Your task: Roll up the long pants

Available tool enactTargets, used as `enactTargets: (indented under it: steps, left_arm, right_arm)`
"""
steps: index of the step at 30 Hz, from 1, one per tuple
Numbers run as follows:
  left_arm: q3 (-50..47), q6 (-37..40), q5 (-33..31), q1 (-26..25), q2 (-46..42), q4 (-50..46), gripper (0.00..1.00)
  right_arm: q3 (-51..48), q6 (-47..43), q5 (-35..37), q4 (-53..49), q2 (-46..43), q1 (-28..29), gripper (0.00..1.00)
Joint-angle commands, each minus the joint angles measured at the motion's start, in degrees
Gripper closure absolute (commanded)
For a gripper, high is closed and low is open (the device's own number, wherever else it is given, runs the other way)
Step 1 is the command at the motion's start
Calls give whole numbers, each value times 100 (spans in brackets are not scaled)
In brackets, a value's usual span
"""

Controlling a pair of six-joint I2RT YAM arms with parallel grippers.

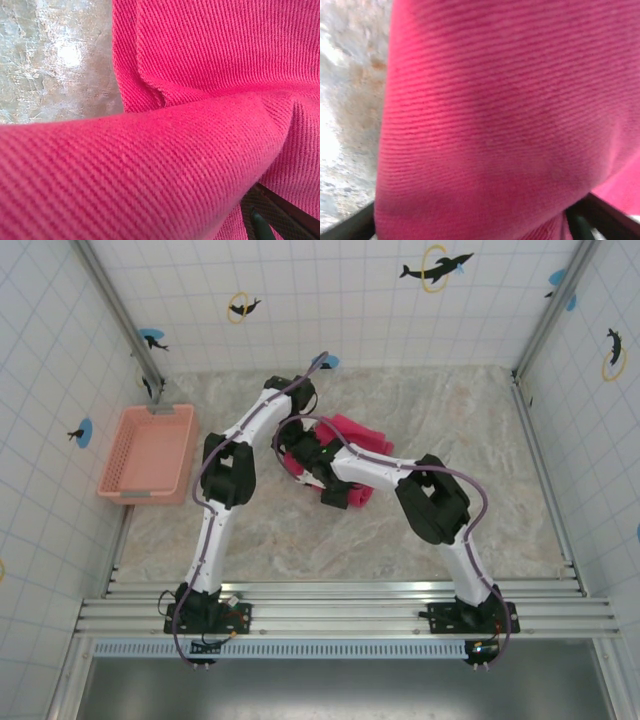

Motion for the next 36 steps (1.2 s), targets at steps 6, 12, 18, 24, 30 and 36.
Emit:
enactTargets:
  steps: [6, 12, 18, 24, 30, 36]
  left_arm:
    - [-198, 73, -250, 217, -26, -119, 15]
    - [51, -68, -504, 628, -455, -155, 3]
    - [238, -133, -930, 732, -656, -161, 3]
    - [167, -244, -1178, 747, -975, -224, 3]
    - [1, -372, -1180, 727, -1213, -217, 2]
    - [-123, -461, -1387, 705, -1394, -323, 3]
  right_arm:
    - [110, -160, -1910, -445, 118, -495, 71]
    - [194, 13, -4718, -819, -402, -870, 76]
    - [166, 629, -7276, -785, -426, -1529, 76]
    - [140, 1463, -8574, -364, 98, -2203, 75]
    - [185, 1940, -8173, -101, 809, -2637, 75]
    - [252, 2210, -7754, -56, 1361, -2766, 74]
